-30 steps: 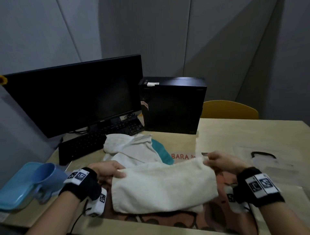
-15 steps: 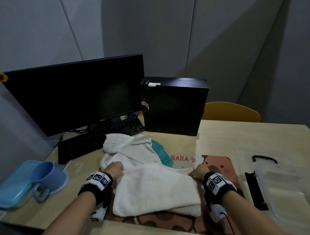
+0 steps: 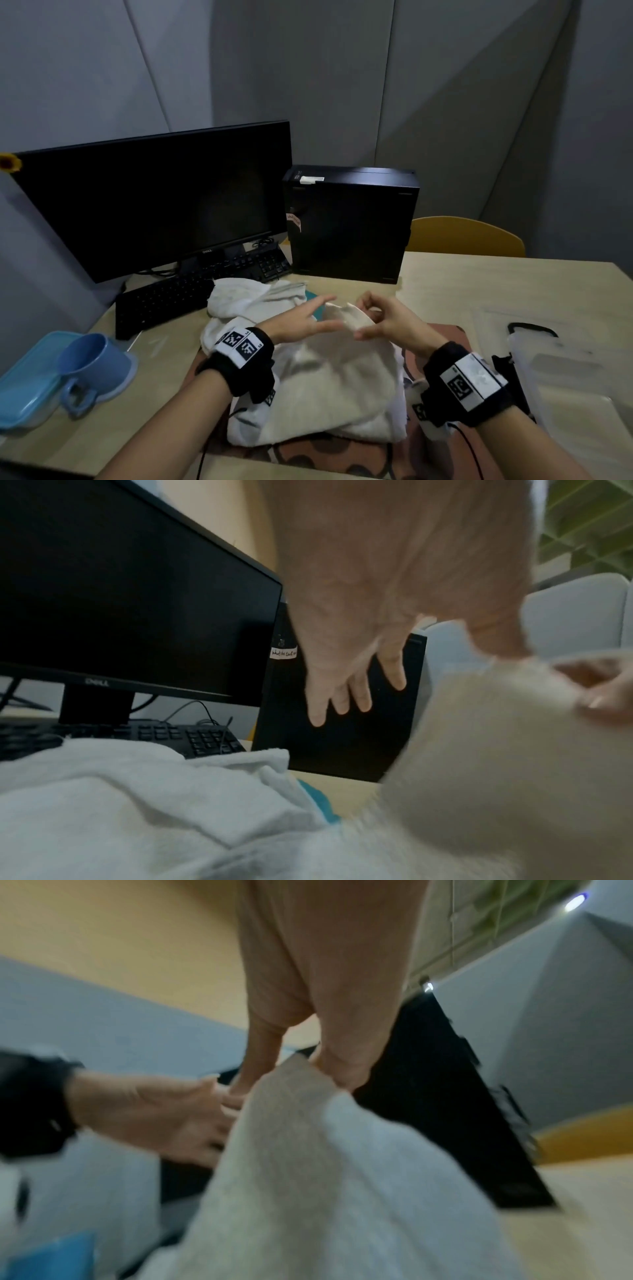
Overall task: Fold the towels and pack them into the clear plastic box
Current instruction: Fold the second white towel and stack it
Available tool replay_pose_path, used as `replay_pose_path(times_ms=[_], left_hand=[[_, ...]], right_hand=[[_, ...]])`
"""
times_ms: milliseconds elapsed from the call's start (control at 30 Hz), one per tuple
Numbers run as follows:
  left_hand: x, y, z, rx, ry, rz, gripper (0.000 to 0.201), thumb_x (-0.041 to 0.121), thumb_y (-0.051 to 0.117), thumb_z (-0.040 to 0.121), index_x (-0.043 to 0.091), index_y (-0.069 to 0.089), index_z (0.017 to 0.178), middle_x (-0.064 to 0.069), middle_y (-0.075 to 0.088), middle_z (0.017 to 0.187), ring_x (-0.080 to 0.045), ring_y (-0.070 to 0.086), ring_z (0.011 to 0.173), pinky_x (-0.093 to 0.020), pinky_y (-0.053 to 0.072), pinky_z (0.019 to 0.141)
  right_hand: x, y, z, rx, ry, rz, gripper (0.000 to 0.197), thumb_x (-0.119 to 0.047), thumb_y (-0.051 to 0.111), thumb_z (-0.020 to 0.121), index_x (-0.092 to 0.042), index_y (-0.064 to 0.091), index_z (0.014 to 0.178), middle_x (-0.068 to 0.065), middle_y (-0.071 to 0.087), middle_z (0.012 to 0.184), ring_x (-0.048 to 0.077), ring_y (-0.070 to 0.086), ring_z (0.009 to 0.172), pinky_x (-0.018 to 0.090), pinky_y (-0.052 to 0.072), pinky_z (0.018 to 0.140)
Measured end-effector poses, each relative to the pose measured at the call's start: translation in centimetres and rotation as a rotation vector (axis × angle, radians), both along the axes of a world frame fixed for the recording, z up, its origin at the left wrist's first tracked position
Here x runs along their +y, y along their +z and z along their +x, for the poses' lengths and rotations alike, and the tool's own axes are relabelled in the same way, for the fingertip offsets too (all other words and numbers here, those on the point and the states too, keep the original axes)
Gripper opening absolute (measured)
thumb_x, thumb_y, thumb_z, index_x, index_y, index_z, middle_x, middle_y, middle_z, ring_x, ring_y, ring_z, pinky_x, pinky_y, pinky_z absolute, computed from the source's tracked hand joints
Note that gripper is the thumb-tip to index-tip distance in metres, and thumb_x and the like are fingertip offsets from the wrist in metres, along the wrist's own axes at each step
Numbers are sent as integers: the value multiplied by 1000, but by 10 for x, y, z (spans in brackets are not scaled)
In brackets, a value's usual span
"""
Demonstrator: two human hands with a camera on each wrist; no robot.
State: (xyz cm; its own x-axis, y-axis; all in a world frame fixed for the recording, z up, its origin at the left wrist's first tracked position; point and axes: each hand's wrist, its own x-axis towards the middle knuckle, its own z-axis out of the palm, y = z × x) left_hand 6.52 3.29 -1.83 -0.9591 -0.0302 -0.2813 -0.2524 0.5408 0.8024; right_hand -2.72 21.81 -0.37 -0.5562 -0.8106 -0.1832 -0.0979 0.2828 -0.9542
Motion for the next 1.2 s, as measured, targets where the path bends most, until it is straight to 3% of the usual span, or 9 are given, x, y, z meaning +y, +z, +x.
replay_pose_path(times_ms=[100,233,433,600,733,800,1000,1100,1200], left_hand=[[6,19,3,57,-53,233,70,75,58,62,28,58,113,9,63,111,1,59,101,-14,45,85],[1,42,9,232,101,324,33,45,60,81,14,68,89,6,69,79,-7,65,73,-22,50,69],[-12,85,19,394,210,288,51,43,41,87,1,66,98,-13,66,87,-25,63,82,-30,51,73],[-17,118,19,454,238,244,41,33,31,99,15,68,95,6,71,71,-3,66,70,-16,50,64],[-14,136,20,523,207,210,51,49,33,87,13,67,98,2,69,83,-6,66,77,-15,52,68],[-14,141,20,603,199,96,30,39,46,88,19,68,94,6,69,82,-3,65,77,-16,51,69],[-35,167,30,836,378,-2,31,16,45,96,22,58,68,21,59,52,7,51,51,-10,40,54],[-41,177,41,892,407,70,31,17,42,97,20,60,72,19,64,56,6,57,55,-9,45,57],[-38,181,50,950,411,166,33,20,39,97,24,66,80,18,70,67,4,64,67,-12,51,64]], right_hand=[[0,41,8,149,119,-79,34,-3,78,68,-22,54,83,-1,60,86,11,60,80,18,51,65],[-5,63,2,280,84,-160,20,-12,75,74,-23,60,80,-5,64,84,11,63,79,24,52,70],[-24,87,1,341,57,-321,12,-13,62,85,-24,63,79,-9,64,78,-2,60,71,13,48,64],[-52,105,6,528,47,-264,8,-23,65,84,-29,63,80,0,66,88,14,62,84,26,50,73],[-72,119,6,530,-120,-340,6,-22,71,79,-23,65,77,-4,58,67,5,50,64,19,41,62],[-77,126,5,531,-145,-377,15,-22,73,77,-26,60,72,-4,57,64,4,48,60,19,40,60],[-55,138,-13,657,164,58,18,-26,73,77,-16,66,91,2,68,89,17,63,81,27,49,70],[-35,152,-16,595,71,-72,27,-20,69,80,3,65,92,13,69,90,22,63,79,32,49,74],[-21,175,-6,396,2,-338,17,-15,66,78,0,63,85,-1,71,73,8,66,67,21,54,65]])
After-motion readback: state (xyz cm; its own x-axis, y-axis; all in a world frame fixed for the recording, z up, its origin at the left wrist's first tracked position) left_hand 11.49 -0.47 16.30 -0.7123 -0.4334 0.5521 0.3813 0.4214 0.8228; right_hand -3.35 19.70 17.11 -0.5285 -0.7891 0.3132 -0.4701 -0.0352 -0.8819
